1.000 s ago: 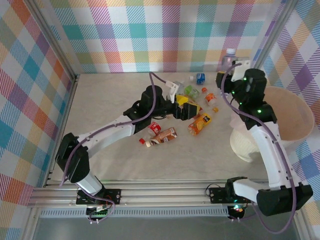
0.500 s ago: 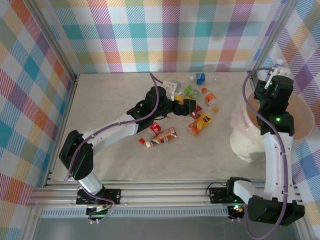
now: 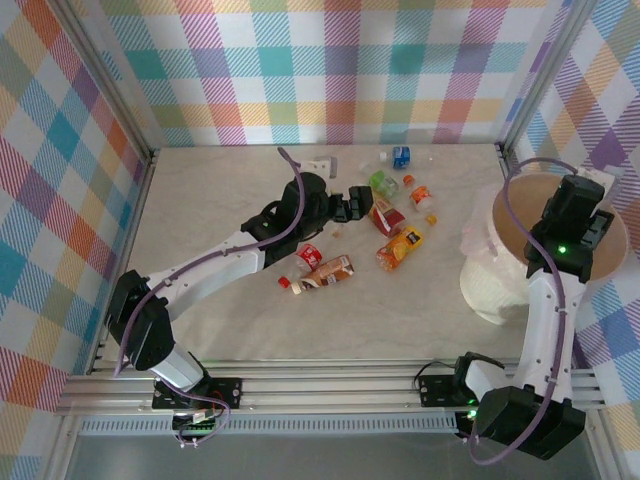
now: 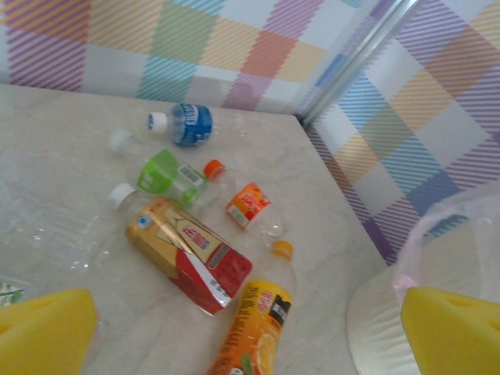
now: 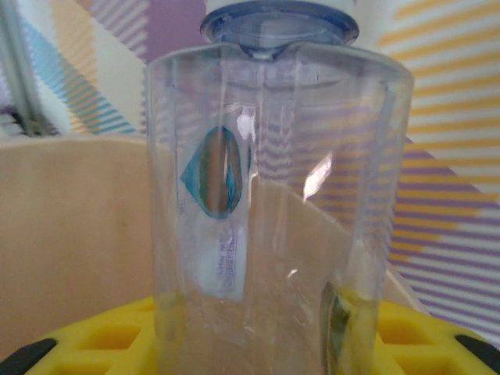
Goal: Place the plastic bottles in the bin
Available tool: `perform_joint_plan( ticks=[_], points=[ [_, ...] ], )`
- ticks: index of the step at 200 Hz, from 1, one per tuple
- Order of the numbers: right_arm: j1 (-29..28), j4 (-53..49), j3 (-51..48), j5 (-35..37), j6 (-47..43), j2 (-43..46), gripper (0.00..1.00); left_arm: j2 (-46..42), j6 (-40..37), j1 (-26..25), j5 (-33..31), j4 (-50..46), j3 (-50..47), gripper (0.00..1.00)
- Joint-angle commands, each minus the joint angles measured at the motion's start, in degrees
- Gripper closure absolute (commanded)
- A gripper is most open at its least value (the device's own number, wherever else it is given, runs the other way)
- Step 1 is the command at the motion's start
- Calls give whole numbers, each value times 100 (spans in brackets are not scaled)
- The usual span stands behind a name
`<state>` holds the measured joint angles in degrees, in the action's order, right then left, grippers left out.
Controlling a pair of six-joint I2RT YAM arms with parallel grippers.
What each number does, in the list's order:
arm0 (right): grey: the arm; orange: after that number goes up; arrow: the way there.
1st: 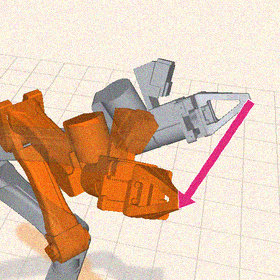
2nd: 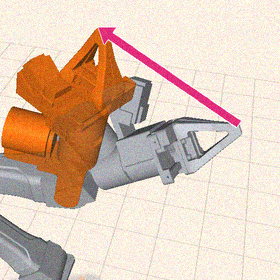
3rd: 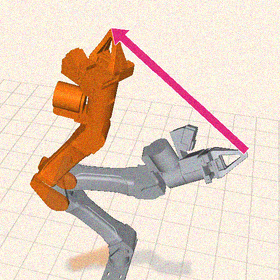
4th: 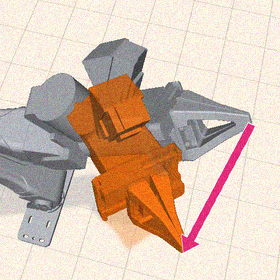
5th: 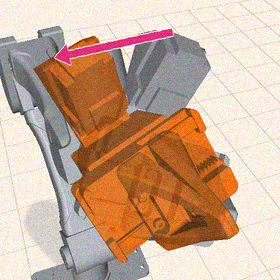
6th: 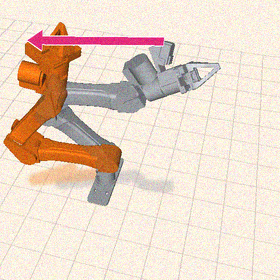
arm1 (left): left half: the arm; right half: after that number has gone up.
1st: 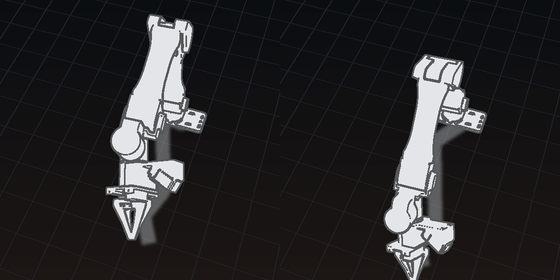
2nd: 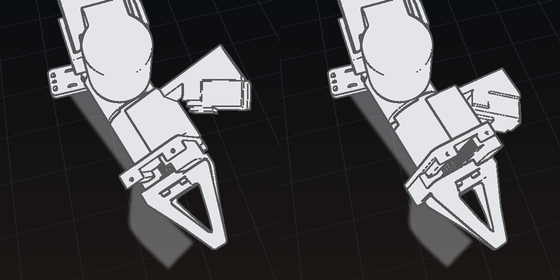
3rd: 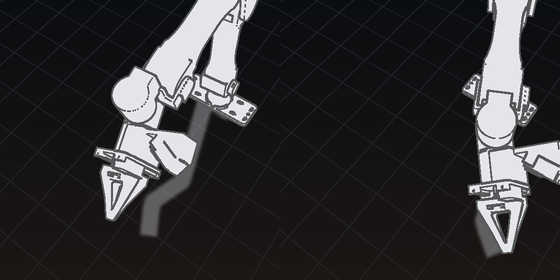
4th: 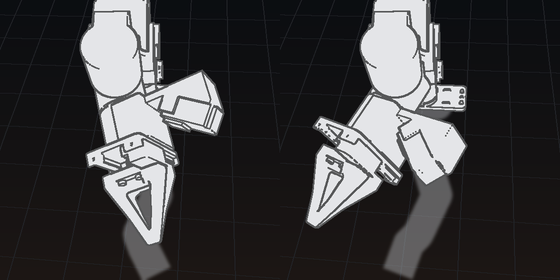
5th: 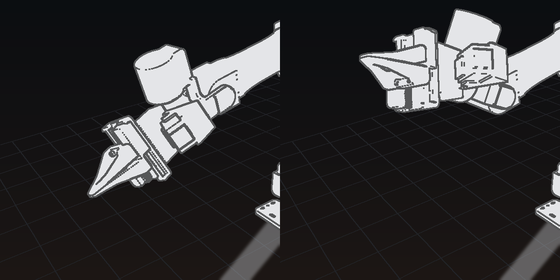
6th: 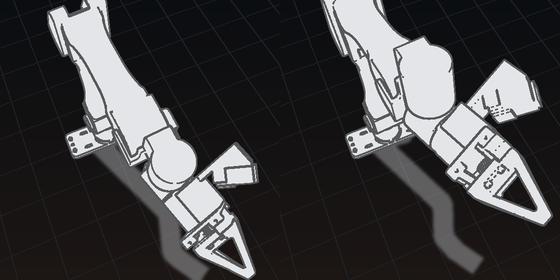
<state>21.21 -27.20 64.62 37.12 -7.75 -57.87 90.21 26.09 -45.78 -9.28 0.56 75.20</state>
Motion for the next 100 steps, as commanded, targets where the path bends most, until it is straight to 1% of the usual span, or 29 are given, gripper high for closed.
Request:
perform_joint_plan(
  ticks=[1, 22, 41, 60, 69, 86, 100],
  points=[
    [177, 418, -168, 519, 374, 242, 52, -209, 220, -63, -593, -103, -199, 0],
    [276, 469, -183, 569, 656, 244, 48, -221, 334, -52, -685, -87, -324, 0],
    [333, 578, -349, 803, 727, 206, 43, -228, 351, -41, -747, -193, -340, 0],
    [404, 738, -546, 840, 783, 252, 38, -256, 346, -28, -864, -303, -335, 0],
    [411, 778, -591, 841, 775, 245, 34, -258, 341, -19, -907, -335, -339, 0],
    [410, 502, -423, 847, 791, 155, 23, -268, 333, -6, -952, -346, -339, 0],
    [401, 425, -359, 761, 826, 148, 20, -254, 344, 4, -985, -349, -331, 0]
  ],
)
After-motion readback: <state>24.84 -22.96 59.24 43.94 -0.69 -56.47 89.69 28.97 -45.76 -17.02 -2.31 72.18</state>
